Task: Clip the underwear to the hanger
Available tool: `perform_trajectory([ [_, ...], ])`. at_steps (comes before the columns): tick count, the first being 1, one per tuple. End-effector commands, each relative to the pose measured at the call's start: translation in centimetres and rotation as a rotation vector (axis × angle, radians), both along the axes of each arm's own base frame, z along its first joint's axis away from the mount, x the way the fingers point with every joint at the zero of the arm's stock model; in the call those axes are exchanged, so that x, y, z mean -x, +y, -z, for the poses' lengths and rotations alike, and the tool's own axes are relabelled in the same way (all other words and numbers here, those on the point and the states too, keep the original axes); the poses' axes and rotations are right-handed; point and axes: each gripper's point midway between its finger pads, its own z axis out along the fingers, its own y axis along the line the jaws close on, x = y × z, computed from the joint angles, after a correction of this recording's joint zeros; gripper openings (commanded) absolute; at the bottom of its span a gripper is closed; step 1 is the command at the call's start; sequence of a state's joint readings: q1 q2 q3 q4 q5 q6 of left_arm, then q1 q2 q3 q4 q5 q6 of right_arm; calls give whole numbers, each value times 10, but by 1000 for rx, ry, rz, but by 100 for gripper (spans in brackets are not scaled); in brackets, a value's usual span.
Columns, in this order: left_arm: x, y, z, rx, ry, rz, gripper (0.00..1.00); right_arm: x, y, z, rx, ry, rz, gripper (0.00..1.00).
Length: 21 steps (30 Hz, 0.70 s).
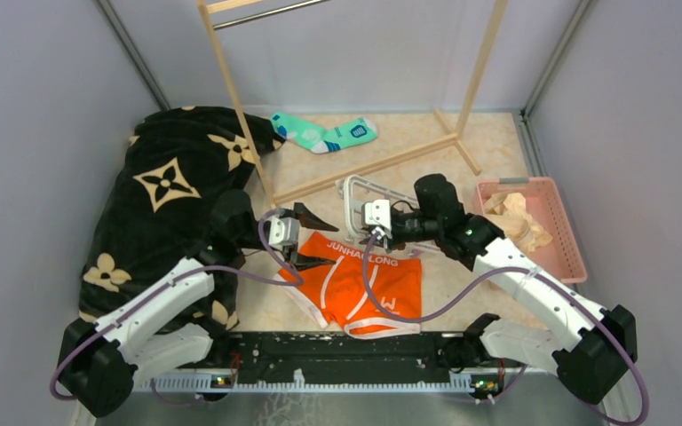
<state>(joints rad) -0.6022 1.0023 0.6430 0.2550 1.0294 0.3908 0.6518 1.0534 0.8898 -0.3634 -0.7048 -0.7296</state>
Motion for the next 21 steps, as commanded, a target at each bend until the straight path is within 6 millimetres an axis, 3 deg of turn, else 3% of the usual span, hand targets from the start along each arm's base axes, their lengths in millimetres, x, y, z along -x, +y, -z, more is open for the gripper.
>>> perform_trajectory([
  [1, 9, -6, -8, 20, -35, 51, 73, -6, 7, -47, -108, -164, -27, 0],
  [7, 5, -13, 3, -7, -5, 43, 72, -3, 8, -48, -120, -158, -42, 0],
  [13, -10, -14, -1, -5, -22, -31, 72, 0, 7, -46, -115, -159, -47, 0],
  [21, 0, -10, -4, 6, -36, -3, 65, -1, 6, -44, -110, -163, -44, 0],
])
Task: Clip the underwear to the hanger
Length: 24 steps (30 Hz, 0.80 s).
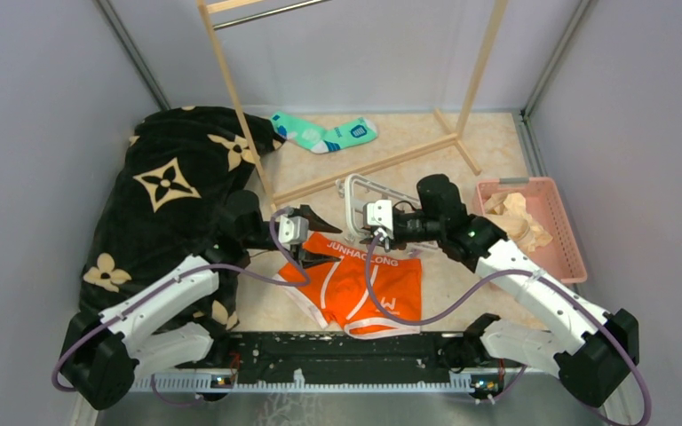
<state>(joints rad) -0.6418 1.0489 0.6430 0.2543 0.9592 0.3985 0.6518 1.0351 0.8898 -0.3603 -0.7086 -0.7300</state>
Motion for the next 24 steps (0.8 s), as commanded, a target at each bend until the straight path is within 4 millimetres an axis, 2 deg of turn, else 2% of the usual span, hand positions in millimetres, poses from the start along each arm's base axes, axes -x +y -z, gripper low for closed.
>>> perform_trajectory([
  [1, 7, -1, -19, 42, -62, 34, 65, -3, 7, -38, -96, -145, -40, 0],
  [24, 29, -3, -32, 73, -49, 142, 65, -6, 9, -36, -98, -133, -35, 0],
])
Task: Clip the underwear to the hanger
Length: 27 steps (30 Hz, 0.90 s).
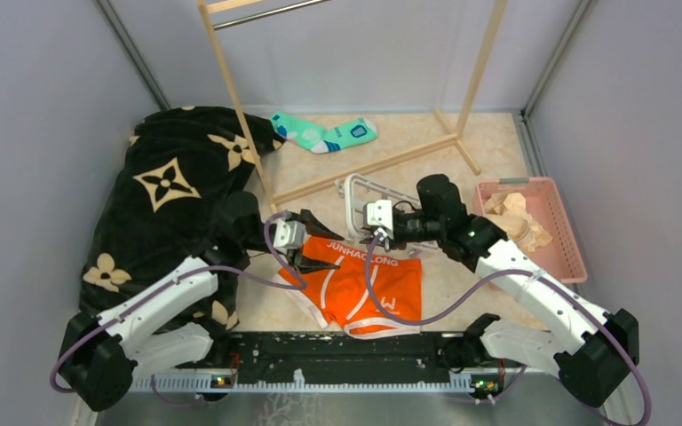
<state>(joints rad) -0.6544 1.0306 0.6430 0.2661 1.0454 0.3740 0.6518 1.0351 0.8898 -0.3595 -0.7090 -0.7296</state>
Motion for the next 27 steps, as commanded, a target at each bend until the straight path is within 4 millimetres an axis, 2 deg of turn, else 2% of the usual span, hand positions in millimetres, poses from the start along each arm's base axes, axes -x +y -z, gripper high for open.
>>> perform_trajectory([
  [1, 8, -2, -23, 50, -52, 45, 65, -6, 9, -36, -98, -134, -34, 0],
  [9, 10, -6, -25, 50, -52, 61, 65, -6, 9, -34, -92, -130, -30, 0],
  [18, 4, -2, -30, 35, -72, -3, 66, -4, 7, -37, -97, -141, -32, 0],
  [22, -5, 2, -31, 26, -76, -78, 66, -2, 5, -37, -96, -142, -34, 0],
  [27, -19, 0, -35, 51, -82, -145, 71, 3, 5, -38, -101, -139, -53, 0],
])
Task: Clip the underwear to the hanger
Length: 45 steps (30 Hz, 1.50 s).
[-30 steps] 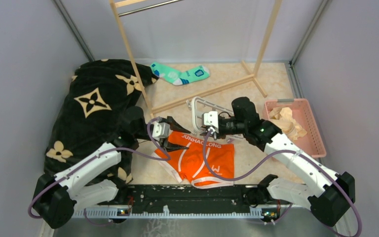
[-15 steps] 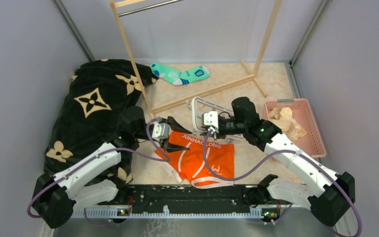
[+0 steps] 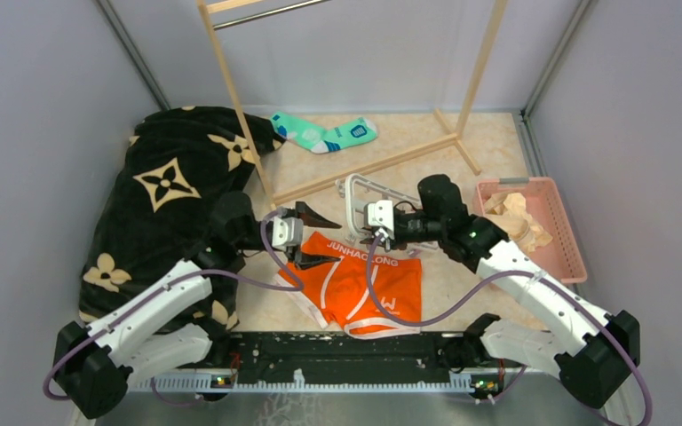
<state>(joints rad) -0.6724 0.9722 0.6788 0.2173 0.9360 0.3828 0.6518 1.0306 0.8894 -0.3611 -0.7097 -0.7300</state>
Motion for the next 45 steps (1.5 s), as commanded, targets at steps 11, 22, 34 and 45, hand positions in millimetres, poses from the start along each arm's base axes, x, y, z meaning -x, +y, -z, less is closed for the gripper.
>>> perform_trajectory([
  [11, -17, -21, -12, 30, -14, 39, 74, 7, 5, -41, -108, -140, -71, 0],
  [22, -13, -27, -11, 25, 8, 102, 71, 7, 6, -40, -109, -142, -71, 0],
  [34, -8, -28, -4, 13, 47, 139, 71, 5, 7, -42, -114, -145, -70, 0],
  [45, -7, -30, -5, 18, 65, 148, 69, 6, 8, -41, -113, -143, -71, 0],
])
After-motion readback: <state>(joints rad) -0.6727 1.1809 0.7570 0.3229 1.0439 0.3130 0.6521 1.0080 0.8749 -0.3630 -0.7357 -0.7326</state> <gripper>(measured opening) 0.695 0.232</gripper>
